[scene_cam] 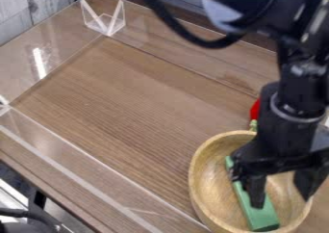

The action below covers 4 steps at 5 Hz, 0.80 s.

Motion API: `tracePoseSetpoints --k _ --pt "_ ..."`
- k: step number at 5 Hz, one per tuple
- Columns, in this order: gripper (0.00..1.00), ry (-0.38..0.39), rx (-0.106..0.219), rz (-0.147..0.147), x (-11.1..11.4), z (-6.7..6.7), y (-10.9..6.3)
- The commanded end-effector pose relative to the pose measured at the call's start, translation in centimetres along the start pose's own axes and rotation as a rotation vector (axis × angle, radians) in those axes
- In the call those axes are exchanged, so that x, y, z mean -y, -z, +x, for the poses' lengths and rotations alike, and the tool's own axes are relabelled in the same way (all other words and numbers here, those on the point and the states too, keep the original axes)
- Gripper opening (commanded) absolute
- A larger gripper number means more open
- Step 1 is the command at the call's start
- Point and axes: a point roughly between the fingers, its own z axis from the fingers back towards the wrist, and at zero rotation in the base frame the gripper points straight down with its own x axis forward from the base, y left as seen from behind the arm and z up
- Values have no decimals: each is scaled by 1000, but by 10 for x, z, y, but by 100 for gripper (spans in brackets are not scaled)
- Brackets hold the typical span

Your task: Put the green block in the brown bowl

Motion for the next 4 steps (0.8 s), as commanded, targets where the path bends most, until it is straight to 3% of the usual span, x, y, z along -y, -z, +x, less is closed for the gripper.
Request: tracePoseSetpoints --k 1,2,4 --pt "100 1 16 -55 10 -1 -15" --pt "100 -4 16 -44 11 -1 -13" --pt "100 96 11 -12 13 -1 -10"
